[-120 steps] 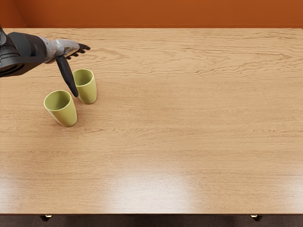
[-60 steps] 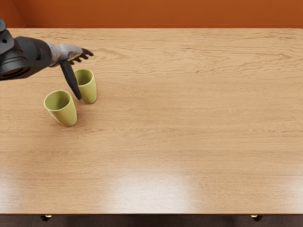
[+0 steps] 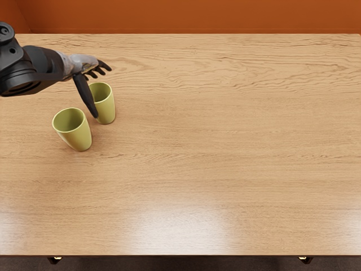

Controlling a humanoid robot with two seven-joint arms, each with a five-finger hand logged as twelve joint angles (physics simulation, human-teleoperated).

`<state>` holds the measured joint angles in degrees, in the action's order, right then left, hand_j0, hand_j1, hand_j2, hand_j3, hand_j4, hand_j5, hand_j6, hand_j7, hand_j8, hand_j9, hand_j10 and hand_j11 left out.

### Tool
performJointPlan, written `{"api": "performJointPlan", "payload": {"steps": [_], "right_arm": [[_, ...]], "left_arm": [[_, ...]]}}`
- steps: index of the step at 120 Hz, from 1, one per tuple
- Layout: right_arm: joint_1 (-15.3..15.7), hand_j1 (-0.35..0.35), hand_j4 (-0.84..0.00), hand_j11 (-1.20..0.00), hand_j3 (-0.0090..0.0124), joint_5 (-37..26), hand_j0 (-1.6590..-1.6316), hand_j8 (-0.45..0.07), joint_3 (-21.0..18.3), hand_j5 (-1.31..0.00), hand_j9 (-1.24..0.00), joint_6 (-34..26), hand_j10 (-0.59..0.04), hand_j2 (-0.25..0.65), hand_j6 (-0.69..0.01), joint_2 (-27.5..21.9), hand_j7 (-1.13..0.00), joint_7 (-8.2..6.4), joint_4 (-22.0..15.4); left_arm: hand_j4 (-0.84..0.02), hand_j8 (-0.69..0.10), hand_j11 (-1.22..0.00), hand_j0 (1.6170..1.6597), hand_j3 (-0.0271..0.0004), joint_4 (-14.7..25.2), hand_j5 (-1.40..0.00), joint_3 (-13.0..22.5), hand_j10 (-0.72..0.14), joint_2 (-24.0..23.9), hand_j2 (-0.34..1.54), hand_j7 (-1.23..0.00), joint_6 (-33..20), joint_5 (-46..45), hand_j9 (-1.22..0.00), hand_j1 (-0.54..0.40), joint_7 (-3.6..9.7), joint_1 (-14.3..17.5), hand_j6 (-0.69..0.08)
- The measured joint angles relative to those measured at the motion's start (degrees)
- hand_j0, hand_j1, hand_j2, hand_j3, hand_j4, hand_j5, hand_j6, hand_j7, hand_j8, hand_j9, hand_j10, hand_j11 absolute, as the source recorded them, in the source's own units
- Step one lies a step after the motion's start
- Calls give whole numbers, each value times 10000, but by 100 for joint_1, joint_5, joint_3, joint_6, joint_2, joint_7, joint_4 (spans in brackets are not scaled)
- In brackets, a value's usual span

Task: Pick up cup and place in cup with left hand

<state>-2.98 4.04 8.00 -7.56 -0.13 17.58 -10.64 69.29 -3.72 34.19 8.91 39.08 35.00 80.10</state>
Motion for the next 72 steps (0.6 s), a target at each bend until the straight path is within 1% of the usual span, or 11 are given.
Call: {"api": "performJointPlan", "payload": {"steps": [21,54,72], "right_arm": [[-1,-3139,-295,-381,0,0,-16581,-295,0,-381,-381,0,-294,-58,-296,-1,-381,0,0],[-1,-3139,-295,-381,0,0,-16581,-295,0,-381,-381,0,-294,-58,-296,-7,-381,0,0],[-1,-3139,-295,-381,0,0,-16581,-296,0,-381,-381,0,-295,-59,-296,-12,-381,0,0]], "left_arm": [[-1687,-1695,-2145,16580,0,-32,-2150,59,-1681,17,345,-2148,6,1,-2146,1524,0,-12,-1698],[-2230,-2237,-2854,16580,0,-95,-2858,73,-2195,-9,456,-2856,14,-1,-2855,871,0,-8,-2240],[-2555,-2560,-3268,16580,0,-121,-3265,72,-1967,-9,520,-3262,24,-12,-3260,490,0,-25,-2563]]}}
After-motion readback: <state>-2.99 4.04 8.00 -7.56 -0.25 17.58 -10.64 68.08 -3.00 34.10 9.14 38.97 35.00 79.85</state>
